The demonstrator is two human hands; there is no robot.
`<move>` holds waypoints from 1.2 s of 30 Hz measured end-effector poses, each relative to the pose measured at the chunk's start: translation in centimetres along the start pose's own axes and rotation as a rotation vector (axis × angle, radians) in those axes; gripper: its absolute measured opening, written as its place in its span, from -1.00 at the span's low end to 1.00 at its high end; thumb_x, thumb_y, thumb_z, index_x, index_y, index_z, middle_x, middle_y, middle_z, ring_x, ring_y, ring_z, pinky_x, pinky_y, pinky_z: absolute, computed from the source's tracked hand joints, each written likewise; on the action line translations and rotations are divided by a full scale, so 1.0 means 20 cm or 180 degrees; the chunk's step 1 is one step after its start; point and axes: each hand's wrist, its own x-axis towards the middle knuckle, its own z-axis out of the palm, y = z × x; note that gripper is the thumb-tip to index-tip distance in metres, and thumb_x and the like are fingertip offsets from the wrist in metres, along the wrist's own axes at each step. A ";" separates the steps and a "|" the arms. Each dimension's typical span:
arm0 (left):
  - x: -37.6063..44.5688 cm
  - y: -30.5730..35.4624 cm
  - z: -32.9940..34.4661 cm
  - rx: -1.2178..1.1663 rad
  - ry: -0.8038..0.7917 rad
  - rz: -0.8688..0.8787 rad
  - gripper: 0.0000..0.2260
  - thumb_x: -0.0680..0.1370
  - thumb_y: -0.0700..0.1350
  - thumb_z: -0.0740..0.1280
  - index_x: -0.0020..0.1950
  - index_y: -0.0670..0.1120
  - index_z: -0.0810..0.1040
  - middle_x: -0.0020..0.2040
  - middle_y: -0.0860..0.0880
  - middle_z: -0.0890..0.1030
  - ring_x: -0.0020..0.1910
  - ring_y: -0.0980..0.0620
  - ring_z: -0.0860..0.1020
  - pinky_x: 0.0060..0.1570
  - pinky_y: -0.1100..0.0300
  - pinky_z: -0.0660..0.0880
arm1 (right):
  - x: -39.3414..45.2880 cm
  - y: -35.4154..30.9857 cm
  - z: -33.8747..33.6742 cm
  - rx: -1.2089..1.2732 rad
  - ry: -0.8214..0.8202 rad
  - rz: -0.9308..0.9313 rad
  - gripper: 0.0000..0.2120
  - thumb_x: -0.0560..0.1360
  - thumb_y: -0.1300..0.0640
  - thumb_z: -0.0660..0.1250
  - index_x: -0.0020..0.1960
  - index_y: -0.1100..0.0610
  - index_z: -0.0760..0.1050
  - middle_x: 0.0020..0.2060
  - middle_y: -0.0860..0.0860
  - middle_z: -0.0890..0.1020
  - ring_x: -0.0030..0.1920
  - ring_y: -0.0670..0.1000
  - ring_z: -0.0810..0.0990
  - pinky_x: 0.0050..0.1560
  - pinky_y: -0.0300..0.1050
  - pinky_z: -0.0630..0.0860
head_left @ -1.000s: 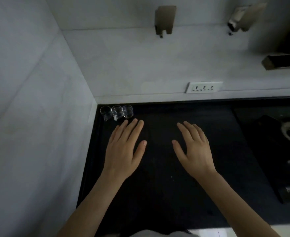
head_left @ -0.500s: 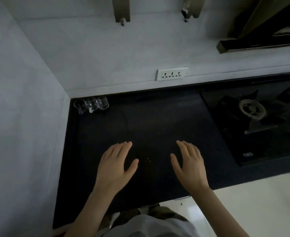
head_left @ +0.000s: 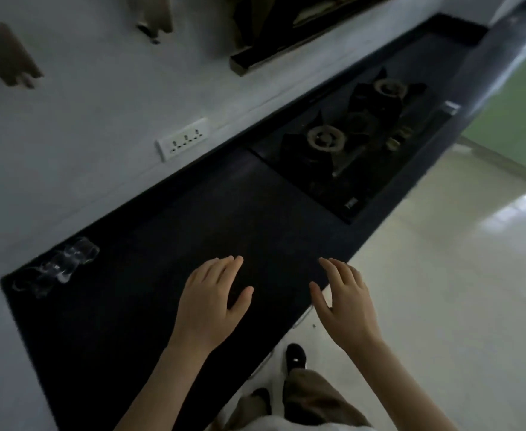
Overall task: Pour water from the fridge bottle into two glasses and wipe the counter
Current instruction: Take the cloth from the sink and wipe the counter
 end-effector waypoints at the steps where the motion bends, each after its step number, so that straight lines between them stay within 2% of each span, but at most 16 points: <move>1: 0.03 0.03 0.02 -0.0028 -0.0044 0.0134 -0.50 0.56 0.19 0.09 0.41 -0.03 0.40 0.34 0.03 0.49 0.36 0.05 0.39 0.34 0.10 0.30 | -0.04 0.03 -0.01 -0.0004 0.0095 0.0115 -0.50 0.60 -0.14 0.14 0.46 0.09 0.35 0.36 0.02 0.47 0.40 0.06 0.35 0.38 0.01 0.35; 7: 0.19 0.37 0.17 -0.0289 -0.0342 0.0940 -0.45 0.54 0.23 0.10 0.42 -0.05 0.41 0.34 0.01 0.49 0.36 0.02 0.40 0.33 -0.02 0.38 | -0.30 0.26 -0.16 0.0002 0.0693 0.0822 -0.46 0.55 -0.14 0.09 0.38 0.16 0.43 0.25 0.06 0.56 0.29 0.10 0.46 0.24 0.01 0.45; 12: 0.30 0.74 0.31 -0.0343 -0.0548 0.1655 -0.45 0.54 0.23 0.11 0.39 -0.07 0.45 0.30 0.00 0.52 0.31 -0.01 0.44 0.32 0.04 0.35 | -0.46 0.53 -0.30 -0.0025 0.1177 0.1378 -0.49 0.55 -0.13 0.12 0.35 0.17 0.46 0.22 0.06 0.57 0.26 0.09 0.48 0.20 0.01 0.49; 18: 0.44 1.27 0.54 -0.0369 -0.0778 0.2308 -0.48 0.55 0.21 0.09 0.38 -0.05 0.45 0.29 0.03 0.52 0.28 0.02 0.45 0.29 0.05 0.35 | -0.59 0.95 -0.51 -0.0128 0.1442 0.1796 -0.48 0.56 -0.13 0.11 0.36 0.16 0.44 0.24 0.08 0.54 0.26 0.11 0.47 0.21 0.03 0.48; 22: 0.52 1.66 0.71 -0.0407 -0.0921 0.2557 -0.51 0.56 0.20 0.09 0.39 -0.03 0.43 0.26 0.05 0.54 0.24 0.04 0.47 0.26 0.04 0.42 | -0.65 1.28 -0.66 -0.0053 0.1553 0.1940 -0.47 0.56 -0.13 0.10 0.39 0.15 0.41 0.26 0.08 0.53 0.28 0.08 0.45 0.23 0.01 0.48; 31: 0.69 2.50 0.96 -0.0272 -0.0911 0.2935 -0.53 0.56 0.18 0.11 0.34 -0.05 0.47 0.21 0.03 0.56 0.19 0.01 0.51 0.21 0.11 0.40 | -0.66 1.99 -1.04 0.0021 0.1662 0.2082 -0.46 0.56 -0.16 0.09 0.41 0.12 0.38 0.28 0.08 0.52 0.29 0.08 0.46 0.23 -0.02 0.48; 36: 0.90 2.85 1.07 -0.0198 -0.0748 0.3175 -0.55 0.56 0.13 0.14 0.36 -0.06 0.45 0.28 -0.01 0.52 0.31 -0.05 0.43 0.36 0.06 0.26 | -0.51 2.33 -1.21 0.0043 0.1731 0.2054 -0.48 0.56 -0.15 0.09 0.41 0.11 0.37 0.28 0.08 0.51 0.28 0.07 0.46 0.22 0.02 0.49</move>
